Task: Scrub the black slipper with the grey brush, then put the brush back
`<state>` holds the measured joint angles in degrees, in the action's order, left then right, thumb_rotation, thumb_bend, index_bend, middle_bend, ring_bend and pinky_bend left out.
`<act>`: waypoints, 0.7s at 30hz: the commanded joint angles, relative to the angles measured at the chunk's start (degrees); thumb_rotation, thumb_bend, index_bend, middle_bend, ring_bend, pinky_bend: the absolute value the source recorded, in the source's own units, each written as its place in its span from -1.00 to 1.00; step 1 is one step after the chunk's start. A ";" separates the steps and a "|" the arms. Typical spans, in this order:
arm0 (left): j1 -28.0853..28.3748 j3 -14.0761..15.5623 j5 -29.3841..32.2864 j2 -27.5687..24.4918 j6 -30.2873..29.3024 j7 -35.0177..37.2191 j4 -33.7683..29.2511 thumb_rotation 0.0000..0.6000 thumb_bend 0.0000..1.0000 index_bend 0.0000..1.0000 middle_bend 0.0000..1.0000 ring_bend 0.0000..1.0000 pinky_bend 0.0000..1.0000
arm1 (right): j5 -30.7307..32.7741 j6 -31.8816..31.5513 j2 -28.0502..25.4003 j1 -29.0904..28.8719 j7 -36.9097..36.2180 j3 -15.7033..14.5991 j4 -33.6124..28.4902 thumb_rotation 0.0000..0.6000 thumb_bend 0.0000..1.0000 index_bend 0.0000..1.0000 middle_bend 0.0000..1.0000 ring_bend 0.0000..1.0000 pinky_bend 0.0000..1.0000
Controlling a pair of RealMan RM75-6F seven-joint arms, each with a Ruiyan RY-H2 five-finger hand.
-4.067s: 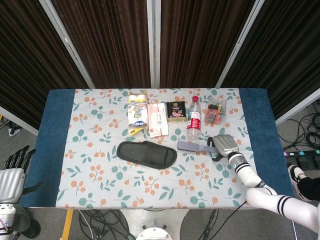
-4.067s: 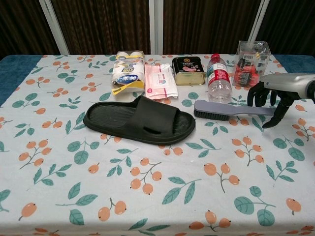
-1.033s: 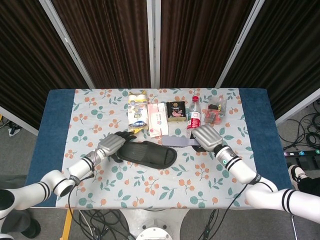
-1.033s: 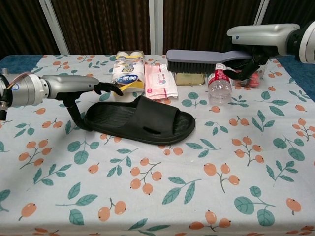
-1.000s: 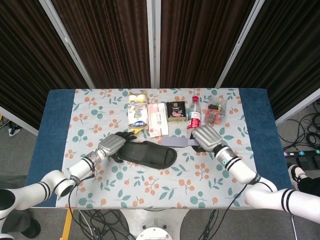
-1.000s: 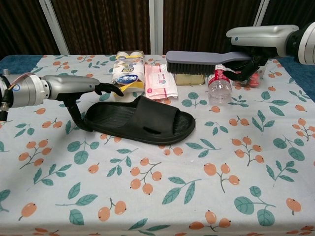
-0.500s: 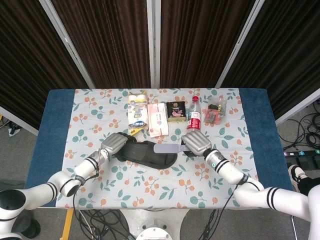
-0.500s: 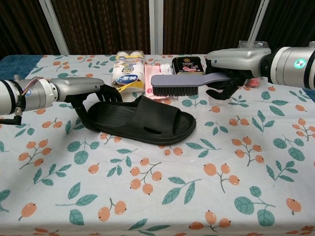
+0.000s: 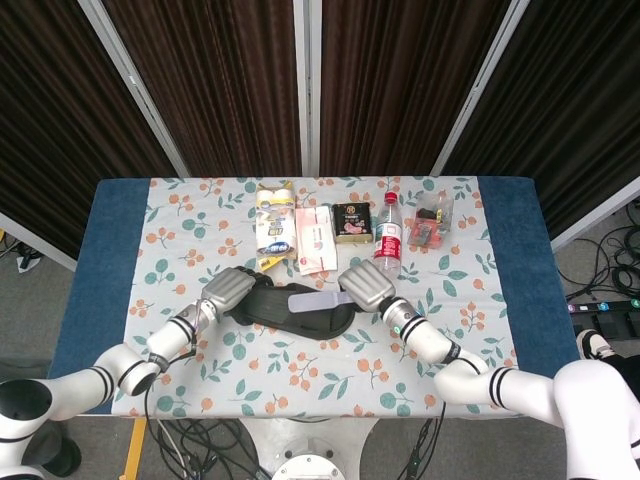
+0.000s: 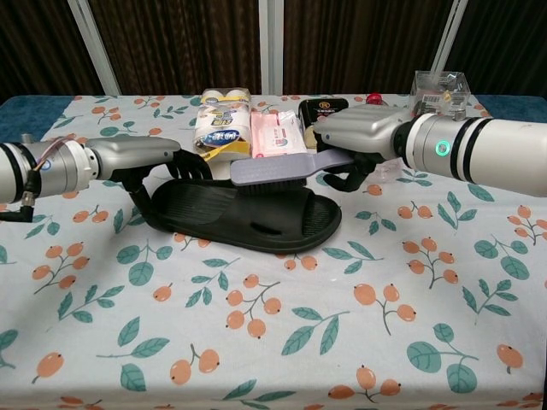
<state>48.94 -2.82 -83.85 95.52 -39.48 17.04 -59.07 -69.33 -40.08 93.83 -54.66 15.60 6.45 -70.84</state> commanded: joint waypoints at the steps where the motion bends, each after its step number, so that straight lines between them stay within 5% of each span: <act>1: 0.03 0.08 0.11 -0.17 -0.07 -0.20 -0.14 1.00 -0.68 -0.19 -0.08 -0.42 -0.49 | -1.19 0.32 -0.06 0.08 0.88 -1.50 0.13 1.00 -0.10 1.00 1.00 1.00 1.00; 10: 0.29 0.20 0.75 -0.59 0.15 -0.91 -0.49 1.00 -0.68 -0.20 -0.09 -0.42 -0.49 | -7.02 0.81 -7.72 2.16 -1.38 -6.26 -6.46 1.00 -0.10 1.00 1.00 1.00 1.00; 21: 0.61 0.19 1.36 -1.01 0.30 -2.01 -1.56 1.00 -0.68 -0.20 -0.09 -0.42 -0.49 | -7.05 -1.55 -2.18 -0.19 -5.43 -0.08 -0.99 1.00 -0.10 1.00 1.00 1.00 1.00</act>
<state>49.53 -2.62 -82.52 94.53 -39.20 15.06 -60.60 -76.95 -42.23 89.81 -53.79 10.49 5.30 -73.69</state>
